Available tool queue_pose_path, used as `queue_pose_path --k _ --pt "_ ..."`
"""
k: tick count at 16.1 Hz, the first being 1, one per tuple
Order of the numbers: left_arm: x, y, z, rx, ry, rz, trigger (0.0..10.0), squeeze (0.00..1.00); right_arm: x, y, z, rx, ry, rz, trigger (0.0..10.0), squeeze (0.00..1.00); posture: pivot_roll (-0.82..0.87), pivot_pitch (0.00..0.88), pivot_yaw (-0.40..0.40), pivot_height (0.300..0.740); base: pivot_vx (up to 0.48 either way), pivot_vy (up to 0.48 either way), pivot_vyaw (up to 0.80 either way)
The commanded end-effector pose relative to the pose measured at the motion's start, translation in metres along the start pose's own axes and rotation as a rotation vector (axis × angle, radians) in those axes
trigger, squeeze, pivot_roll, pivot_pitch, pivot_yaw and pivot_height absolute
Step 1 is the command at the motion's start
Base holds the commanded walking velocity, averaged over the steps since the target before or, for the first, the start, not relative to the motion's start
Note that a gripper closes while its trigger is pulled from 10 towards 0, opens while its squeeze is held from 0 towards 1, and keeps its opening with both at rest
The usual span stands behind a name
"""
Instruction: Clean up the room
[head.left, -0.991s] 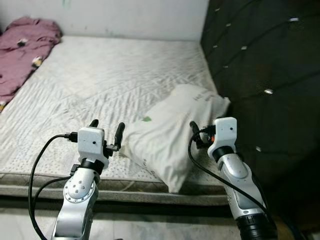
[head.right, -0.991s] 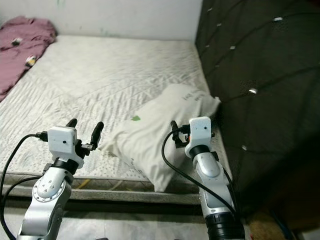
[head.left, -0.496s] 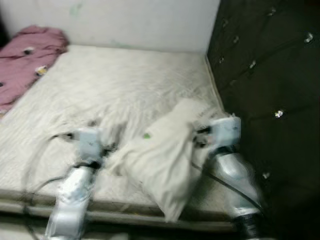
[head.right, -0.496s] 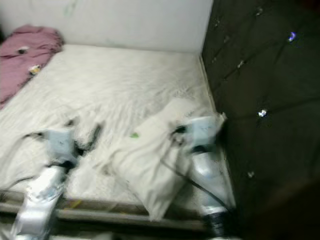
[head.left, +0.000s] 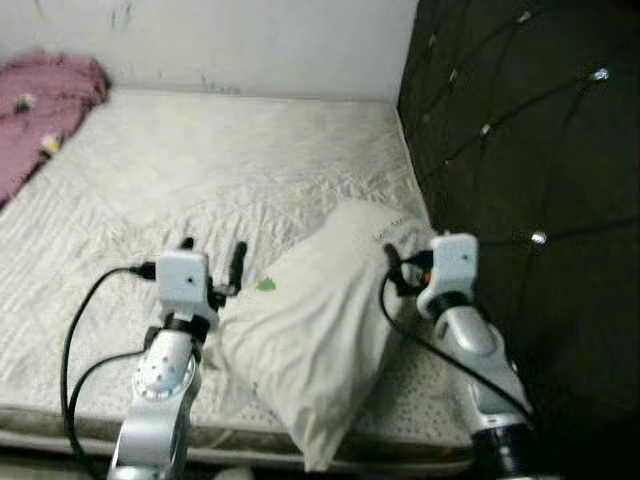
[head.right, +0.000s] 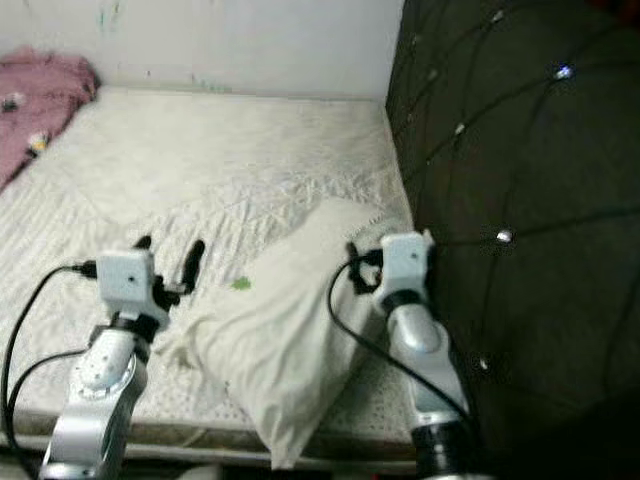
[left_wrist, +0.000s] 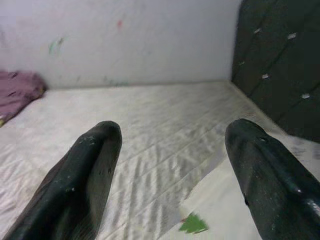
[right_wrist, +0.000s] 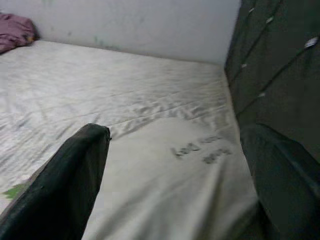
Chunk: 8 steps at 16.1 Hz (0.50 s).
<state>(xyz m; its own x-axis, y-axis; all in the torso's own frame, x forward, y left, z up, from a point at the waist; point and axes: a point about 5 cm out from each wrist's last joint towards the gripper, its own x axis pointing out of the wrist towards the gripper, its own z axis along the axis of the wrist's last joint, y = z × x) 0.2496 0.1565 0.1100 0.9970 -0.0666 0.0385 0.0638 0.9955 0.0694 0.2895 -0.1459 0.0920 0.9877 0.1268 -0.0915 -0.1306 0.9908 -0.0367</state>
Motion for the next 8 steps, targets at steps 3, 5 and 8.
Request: queue_pose_path --k 3,5,8 --pt "-0.0055 0.0071 -0.0072 0.059 0.070 0.064 10.0 0.00 0.0005 -0.0029 0.0004 0.011 0.010 -0.007 10.0 0.00 -0.04 0.009 -0.026 0.740 0.000 0.000 -0.53" --pt "-0.0069 0.0049 -0.0103 -0.046 0.085 0.004 10.0 0.00 0.0017 -0.0024 0.0015 0.008 0.007 -0.006 10.0 0.00 -0.04 0.011 -0.026 0.740 0.000 0.000 -0.80" --pt "-0.0072 0.0082 -0.0094 -0.036 0.065 0.013 10.0 0.00 0.0021 -0.0017 0.0028 0.009 0.005 -0.007 10.0 0.00 -0.04 0.014 -0.025 0.740 0.000 0.000 -0.64"
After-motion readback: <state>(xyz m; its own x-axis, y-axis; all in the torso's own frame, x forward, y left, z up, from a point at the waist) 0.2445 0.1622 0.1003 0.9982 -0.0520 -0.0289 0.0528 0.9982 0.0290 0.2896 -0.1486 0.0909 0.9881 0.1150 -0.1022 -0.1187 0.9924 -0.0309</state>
